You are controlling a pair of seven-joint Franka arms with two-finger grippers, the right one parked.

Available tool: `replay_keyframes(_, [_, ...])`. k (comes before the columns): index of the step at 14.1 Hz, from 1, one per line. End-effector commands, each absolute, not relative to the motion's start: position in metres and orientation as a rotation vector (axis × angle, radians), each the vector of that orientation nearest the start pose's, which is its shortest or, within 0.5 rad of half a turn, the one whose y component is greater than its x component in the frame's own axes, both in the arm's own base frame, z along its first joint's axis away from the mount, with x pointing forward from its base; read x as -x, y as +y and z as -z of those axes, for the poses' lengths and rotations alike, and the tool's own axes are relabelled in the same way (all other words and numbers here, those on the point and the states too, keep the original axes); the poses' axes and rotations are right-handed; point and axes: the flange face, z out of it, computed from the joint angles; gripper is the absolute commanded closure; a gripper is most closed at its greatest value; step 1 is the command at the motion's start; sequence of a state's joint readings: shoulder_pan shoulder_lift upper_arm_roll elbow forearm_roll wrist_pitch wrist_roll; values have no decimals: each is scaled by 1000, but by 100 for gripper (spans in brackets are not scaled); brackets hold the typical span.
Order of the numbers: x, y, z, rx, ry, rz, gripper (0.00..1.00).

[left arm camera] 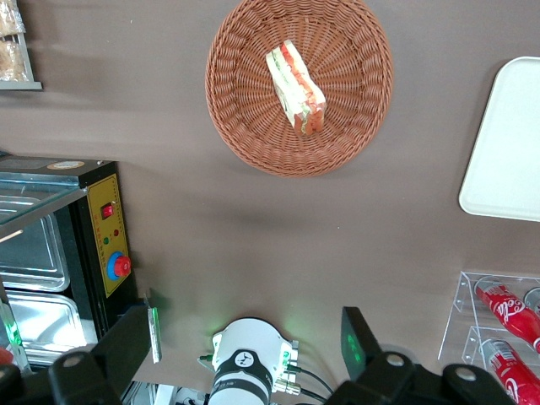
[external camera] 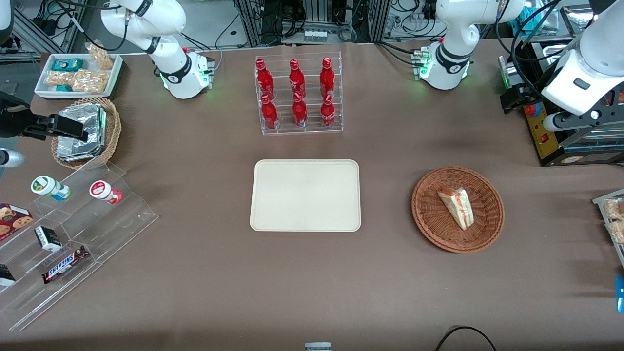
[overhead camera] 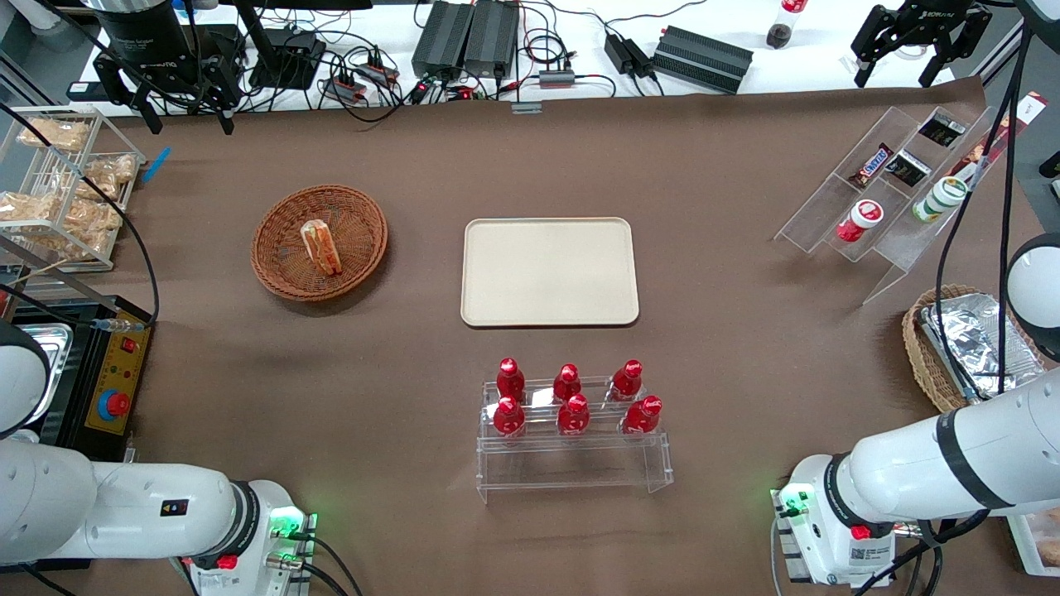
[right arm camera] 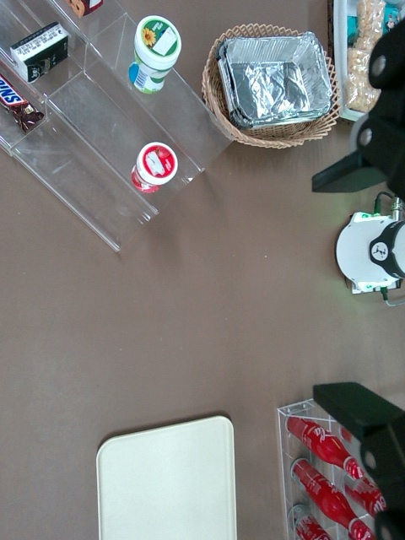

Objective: Place sandwich from basket to tray
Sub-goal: 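Move the left gripper down over the sandwich in the woven basket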

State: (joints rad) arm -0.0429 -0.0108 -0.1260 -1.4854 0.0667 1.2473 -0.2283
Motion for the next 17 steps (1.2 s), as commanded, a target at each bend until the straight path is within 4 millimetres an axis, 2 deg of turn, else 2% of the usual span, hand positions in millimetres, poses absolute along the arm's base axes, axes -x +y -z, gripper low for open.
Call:
replay_keyframes(1, [-507,-77,-647,3025,-102,-311,0])
replay_keyframes(3, [-512,-75,-640,3022,-108,-332,0])
replay_keyframes(6, [-527,-62,-601,2988,-146,-474,0])
replay_keyframes(9, [-551,-49,-541,2981,-184,-532,0])
replay_keyframes(12, [-560,-40,-464,3015,-301,-376,0])
replay_keyframes(14, [-566,-41,-426,3016,-441,-276,0])
replay_keyframes(17, [-580,-44,-380,3009,-628,-185,0])
